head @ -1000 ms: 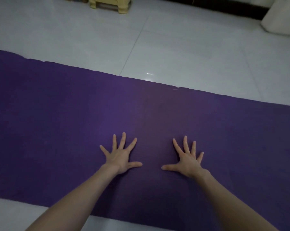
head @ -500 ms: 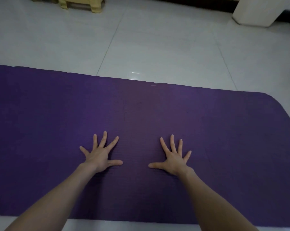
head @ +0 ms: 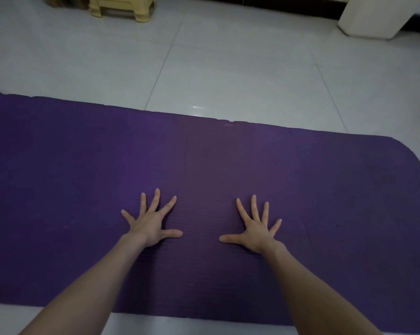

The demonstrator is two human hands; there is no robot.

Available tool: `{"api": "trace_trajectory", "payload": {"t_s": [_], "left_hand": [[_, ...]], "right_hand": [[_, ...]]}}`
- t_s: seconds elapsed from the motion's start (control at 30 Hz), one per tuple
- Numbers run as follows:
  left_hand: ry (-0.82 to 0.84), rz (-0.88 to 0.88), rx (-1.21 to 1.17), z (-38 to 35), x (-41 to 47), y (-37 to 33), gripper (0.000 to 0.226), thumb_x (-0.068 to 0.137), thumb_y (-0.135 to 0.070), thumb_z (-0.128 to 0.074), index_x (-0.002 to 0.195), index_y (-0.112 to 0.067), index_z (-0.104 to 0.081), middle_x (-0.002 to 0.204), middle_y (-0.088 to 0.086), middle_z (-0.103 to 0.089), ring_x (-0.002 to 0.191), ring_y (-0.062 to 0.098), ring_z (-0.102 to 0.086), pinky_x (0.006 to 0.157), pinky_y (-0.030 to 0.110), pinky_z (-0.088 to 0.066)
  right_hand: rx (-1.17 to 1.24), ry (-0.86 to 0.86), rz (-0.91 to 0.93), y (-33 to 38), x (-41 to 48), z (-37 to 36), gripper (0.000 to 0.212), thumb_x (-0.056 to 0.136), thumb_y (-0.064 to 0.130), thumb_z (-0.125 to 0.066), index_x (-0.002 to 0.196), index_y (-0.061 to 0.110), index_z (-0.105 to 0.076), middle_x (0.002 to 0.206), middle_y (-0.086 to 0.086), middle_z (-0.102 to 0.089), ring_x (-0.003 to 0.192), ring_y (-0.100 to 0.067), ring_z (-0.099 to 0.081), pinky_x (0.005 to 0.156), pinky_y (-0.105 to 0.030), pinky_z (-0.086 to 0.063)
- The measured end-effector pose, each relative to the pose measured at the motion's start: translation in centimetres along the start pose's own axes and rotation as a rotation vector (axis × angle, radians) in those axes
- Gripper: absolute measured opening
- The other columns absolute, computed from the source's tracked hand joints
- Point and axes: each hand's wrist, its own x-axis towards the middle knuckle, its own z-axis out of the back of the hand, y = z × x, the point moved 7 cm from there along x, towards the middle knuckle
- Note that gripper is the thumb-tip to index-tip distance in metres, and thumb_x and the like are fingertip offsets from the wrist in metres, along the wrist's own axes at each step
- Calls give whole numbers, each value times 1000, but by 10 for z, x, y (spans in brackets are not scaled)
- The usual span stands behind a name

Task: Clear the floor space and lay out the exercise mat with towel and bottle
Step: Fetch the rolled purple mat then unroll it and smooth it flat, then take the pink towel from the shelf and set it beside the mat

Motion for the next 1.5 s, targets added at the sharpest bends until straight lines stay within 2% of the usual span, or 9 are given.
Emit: {"api": "trace_trajectory", "payload": {"t_s": [0.37, 0.57, 0.67, 0.73, 0.97, 1.07, 1.17, 1.33, 1.5], "left_hand": [[27, 0, -30, 8, -3, 0, 102, 71, -70, -60, 147, -47, 4, 156, -2, 27, 142, 31, 25, 104, 73, -2], [-28, -25, -210, 57, -53, -13, 94, 75, -58, -66, 150, -33, -15, 160, 9, -5, 147, 29, -3, 116, 50, -12], [-119, -34, -374, 101, -102, -31, 84, 78, -48, -70, 147, -21, -31, 152, 12, -31, 140, 28, -29, 114, 34, -24], [-128, -33, -429, 138, -142, -48, 77, 80, -44, -69, 145, -18, -35, 147, 10, -38, 136, 25, -35, 110, 31, -27], [-111, -14, -582, 296, -297, -106, 69, 82, -40, -69, 141, -17, -42, 143, 8, -46, 133, 21, -42, 110, 30, -30], [-106, 2, -659, 382, -373, -129, 68, 81, -39, -70, 140, -18, -43, 139, 7, -50, 127, 16, -47, 104, 25, -34], [-101, -36, -684, 458, -435, -149, 65, 81, -40, -70, 138, -21, -45, 136, 5, -53, 125, 12, -48, 97, 20, -33], [-139, -182, -689, 557, -515, -192, 67, 79, -39, -72, 138, -21, -45, 136, 3, -53, 121, 6, -47, 95, 17, -32], [-153, -359, -695, 606, -573, -256, 72, 74, -38, -77, 137, -24, -46, 135, -3, -53, 121, 3, -47, 94, 16, -33]], "right_hand": [[24, 14, 4, 4, -2, 6, 120, 62, 77, -64, 147, 47, 13, 154, 7, 35, 140, -32, 35, 105, -67, 17], [244, -10, -20, 24, -54, 56, 111, 71, 55, -75, 153, 35, -3, 163, 4, 3, 149, -28, -3, 117, -51, -15], [352, -2, -20, 43, -105, 91, 110, 73, 51, -76, 154, 30, -5, 162, 1, -12, 146, -25, -19, 115, -46, -27], [393, 11, -31, 60, -146, 125, 105, 76, 50, -74, 154, 26, -8, 159, -1, -21, 144, -24, -25, 114, -44, -30], [532, -42, -70, 125, -300, 281, 80, 86, 47, -64, 151, 23, -26, 152, -6, -38, 140, -24, -34, 112, -39, -32], [594, -89, -106, 150, -376, 362, 74, 86, 49, -63, 149, 26, -33, 148, -4, -44, 136, -25, -39, 110, -43, -36], [670, -163, -105, 171, -443, 431, 69, 86, 45, -65, 146, 21, -40, 144, -5, -49, 132, -22, -45, 107, -36, -39], [796, -330, -84, 190, -543, 513, 63, 87, 41, -65, 142, 17, -45, 137, -6, -55, 122, -17, -53, 89, -23, -40], [895, -513, -49, 180, -623, 569, 61, 85, 41, -68, 139, 18, -50, 130, 1, -59, 108, -6, -55, 87, -19, -40]]}}
